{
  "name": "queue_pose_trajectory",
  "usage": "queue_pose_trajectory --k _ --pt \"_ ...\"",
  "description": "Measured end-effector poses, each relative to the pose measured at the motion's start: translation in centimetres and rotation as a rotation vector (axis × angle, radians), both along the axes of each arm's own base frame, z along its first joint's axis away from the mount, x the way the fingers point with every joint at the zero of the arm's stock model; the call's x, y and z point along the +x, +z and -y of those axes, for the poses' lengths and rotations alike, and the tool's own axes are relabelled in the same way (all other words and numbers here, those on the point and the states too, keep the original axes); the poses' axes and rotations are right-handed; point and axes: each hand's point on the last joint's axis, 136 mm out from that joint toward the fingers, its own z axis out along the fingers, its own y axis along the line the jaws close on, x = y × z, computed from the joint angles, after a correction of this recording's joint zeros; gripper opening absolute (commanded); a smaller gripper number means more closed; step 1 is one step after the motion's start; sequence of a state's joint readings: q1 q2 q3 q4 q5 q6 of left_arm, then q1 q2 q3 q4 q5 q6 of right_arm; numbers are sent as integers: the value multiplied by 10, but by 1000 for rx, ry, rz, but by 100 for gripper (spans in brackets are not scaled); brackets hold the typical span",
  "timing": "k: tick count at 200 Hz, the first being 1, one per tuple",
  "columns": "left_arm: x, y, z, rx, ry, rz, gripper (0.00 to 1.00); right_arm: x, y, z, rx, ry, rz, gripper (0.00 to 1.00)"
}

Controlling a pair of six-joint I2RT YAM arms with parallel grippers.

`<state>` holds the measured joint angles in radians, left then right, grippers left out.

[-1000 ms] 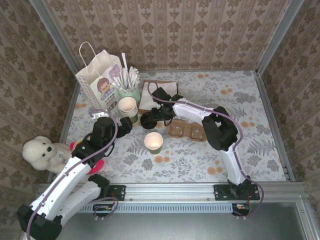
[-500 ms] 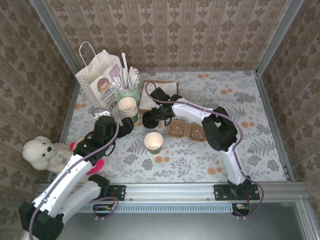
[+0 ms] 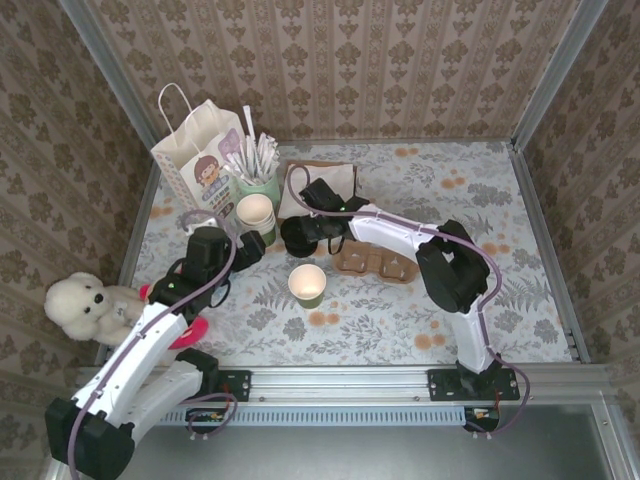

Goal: Pack the takeout coffee

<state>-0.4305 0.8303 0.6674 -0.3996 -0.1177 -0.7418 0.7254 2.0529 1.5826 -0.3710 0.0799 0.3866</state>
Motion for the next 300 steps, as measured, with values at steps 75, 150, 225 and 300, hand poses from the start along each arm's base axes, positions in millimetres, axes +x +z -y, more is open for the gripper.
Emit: queue_pose_trajectory --k 75,150,225,300 --pt "11 5 51 -174 -247 -23 96 -10 65 -2 70 -21 280 15" --pt "35 39 82 -187 -356 59 82 -14 115 -5 144 -125 431 15" --pt "50 34 90 -126 -385 52 41 -22 119 -9 128 -139 459 15" --pt "50 34 91 -55 -420 65 2 -31 133 -8 225 -79 426 53"
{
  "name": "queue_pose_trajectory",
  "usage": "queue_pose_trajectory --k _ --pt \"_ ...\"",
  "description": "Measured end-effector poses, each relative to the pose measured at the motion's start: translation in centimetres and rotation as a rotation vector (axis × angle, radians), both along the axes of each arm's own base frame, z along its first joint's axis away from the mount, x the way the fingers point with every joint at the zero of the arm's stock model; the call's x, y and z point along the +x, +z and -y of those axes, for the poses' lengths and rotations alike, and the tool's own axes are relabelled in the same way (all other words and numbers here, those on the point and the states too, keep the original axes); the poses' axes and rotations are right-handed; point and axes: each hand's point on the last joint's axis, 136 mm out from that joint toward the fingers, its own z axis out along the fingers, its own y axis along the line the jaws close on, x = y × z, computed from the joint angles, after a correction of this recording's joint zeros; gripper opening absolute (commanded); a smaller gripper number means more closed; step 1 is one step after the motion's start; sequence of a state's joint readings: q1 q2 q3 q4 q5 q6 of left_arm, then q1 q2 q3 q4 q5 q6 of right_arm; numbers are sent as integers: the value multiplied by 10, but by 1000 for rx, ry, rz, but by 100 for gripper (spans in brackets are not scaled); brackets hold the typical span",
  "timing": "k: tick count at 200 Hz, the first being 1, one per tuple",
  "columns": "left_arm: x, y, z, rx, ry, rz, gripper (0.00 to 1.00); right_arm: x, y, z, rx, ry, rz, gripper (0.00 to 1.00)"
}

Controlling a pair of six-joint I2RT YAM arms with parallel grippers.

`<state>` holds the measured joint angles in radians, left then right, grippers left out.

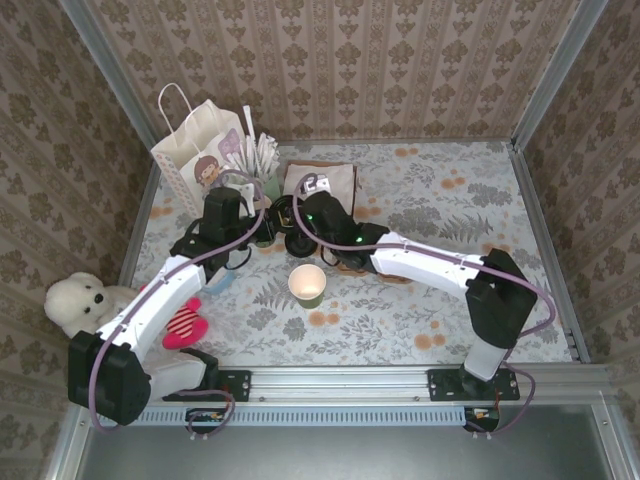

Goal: Pack the takeout coffee

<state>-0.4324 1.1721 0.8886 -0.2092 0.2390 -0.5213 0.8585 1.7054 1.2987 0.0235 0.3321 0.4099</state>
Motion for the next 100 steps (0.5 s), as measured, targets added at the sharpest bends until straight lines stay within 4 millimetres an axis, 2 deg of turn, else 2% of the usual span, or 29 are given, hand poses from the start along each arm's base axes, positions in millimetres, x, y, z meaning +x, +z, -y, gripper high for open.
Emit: queue_pose_trajectory --k 13,39,42,45,74,100 --pt "0 3 -1 18 -9 12 0 -2 5 2 38 54 -19 67" --pt "1 12 -1 75 -51 62 0 1 19 16 101 189 -42 84" --pt "1 13 -1 83 -58 71 0 2 21 19 109 208 -43 95" --pt "1 15 -1 91 -66 81 0 4 23 21 119 222 -49 99" --pt "2 27 2 170 -153 185 0 9 30 38 116 377 -99 100" --pt "-1 38 5 238 -230 251 0 -4 43 24 82 520 -66 100"
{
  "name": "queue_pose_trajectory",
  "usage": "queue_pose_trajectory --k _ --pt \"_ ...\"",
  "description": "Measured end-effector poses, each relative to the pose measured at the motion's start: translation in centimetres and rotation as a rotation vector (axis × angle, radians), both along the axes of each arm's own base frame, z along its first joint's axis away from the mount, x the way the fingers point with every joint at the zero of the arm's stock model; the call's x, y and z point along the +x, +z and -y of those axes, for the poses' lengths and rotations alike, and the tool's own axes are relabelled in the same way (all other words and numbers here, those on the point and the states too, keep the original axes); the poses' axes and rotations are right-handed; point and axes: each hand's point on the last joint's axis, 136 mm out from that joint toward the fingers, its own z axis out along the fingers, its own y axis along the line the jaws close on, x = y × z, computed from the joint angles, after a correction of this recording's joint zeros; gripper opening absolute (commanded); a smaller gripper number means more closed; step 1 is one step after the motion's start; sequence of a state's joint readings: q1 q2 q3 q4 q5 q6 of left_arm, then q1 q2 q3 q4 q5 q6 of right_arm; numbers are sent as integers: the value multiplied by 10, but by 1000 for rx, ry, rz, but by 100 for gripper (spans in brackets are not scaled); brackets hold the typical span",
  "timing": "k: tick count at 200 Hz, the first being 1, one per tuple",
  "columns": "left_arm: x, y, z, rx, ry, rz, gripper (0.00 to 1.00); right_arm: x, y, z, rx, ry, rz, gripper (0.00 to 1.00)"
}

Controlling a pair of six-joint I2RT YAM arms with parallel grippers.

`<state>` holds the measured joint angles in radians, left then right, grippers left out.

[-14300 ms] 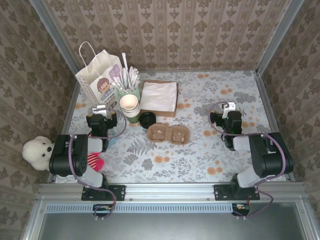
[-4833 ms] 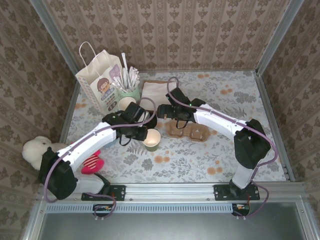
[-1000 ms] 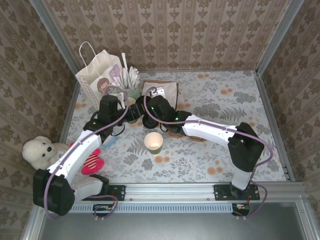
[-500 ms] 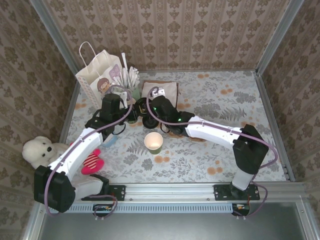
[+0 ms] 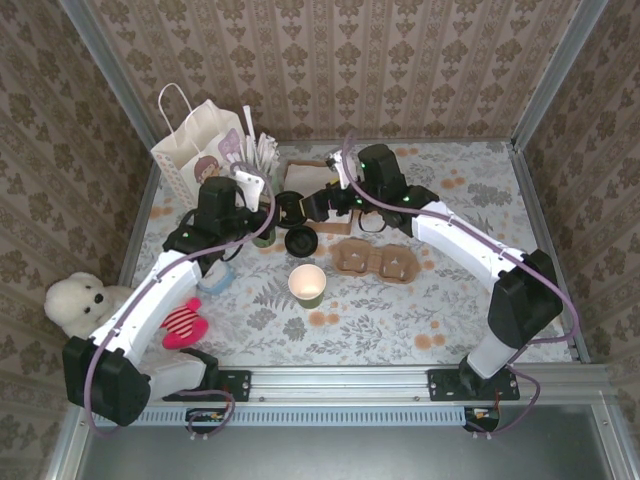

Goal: Pack the takeout coffee

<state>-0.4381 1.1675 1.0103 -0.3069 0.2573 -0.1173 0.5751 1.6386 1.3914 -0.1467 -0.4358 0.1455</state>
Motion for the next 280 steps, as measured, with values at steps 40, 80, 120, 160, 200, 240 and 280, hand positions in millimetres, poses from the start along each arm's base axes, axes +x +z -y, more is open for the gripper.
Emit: queue_pose_trajectory --k 40,80,120,160,200,240,280 --pt "-5 24 7 36 -98 75 0 -20 1 -24 -17 146 65 96" --pt "-10 30 11 57 -159 95 0 -23 3 -41 -10 209 102 79" --pt "-9 41 14 78 -190 119 0 -24 11 -45 12 232 130 52" --pt "-11 39 13 89 -202 115 0 -24 13 -45 4 244 154 50" --pt "-12 37 13 92 -202 106 0 -26 16 -42 -9 247 173 50" --pt "-13 36 13 94 -207 103 0 -32 29 -37 -10 252 206 38" --pt "-15 38 14 86 -218 104 0 -31 27 -35 -18 252 205 36"
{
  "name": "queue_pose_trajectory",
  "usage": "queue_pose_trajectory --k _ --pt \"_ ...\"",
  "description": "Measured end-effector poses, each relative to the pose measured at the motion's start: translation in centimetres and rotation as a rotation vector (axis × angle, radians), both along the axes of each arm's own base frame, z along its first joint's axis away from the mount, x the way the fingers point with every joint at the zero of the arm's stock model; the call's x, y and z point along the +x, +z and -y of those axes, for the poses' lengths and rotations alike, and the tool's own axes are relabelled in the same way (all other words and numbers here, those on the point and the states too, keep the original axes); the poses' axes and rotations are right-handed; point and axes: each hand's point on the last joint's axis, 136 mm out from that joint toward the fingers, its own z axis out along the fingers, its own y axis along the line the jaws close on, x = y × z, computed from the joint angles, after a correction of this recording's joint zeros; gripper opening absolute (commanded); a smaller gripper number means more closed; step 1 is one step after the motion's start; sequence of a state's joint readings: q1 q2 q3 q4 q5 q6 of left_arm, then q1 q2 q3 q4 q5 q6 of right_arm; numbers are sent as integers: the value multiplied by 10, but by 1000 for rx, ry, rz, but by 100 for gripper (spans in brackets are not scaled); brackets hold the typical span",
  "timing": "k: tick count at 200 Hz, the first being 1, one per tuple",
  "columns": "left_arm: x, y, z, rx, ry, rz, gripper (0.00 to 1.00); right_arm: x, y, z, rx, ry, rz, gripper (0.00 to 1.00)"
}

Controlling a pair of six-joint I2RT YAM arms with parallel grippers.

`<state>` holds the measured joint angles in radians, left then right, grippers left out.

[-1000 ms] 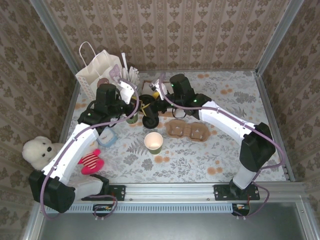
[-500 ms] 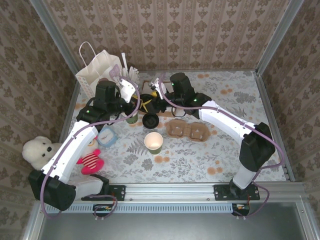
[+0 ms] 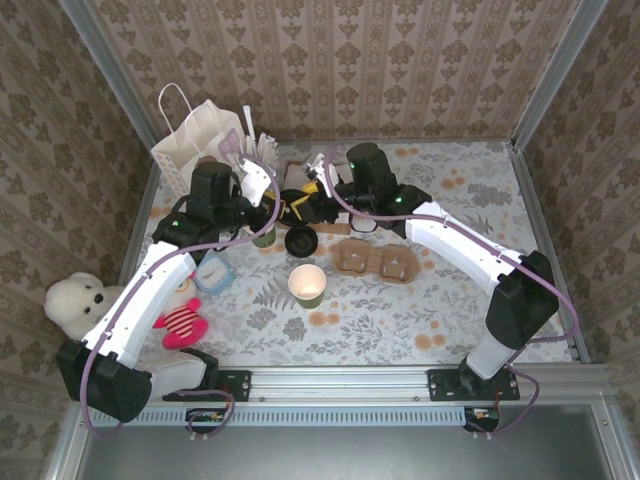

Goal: Pack the takeout coffee

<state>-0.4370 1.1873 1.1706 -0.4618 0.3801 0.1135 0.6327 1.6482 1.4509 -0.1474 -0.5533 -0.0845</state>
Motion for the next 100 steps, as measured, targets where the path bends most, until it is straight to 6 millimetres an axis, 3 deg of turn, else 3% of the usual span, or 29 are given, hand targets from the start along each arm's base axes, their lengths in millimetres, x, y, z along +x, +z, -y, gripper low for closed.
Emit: queue_pose_trajectory --k 65,85,100 --pt "-3 1 3 -12 -17 -6 0 2 -6 3 -34 -8 20 14" --pt "-6 2 3 -20 -23 -13 11 1 -6 5 -48 0 35 9" --pt "-10 6 2 -28 -28 -9 32 -1 -2 6 -63 9 62 8"
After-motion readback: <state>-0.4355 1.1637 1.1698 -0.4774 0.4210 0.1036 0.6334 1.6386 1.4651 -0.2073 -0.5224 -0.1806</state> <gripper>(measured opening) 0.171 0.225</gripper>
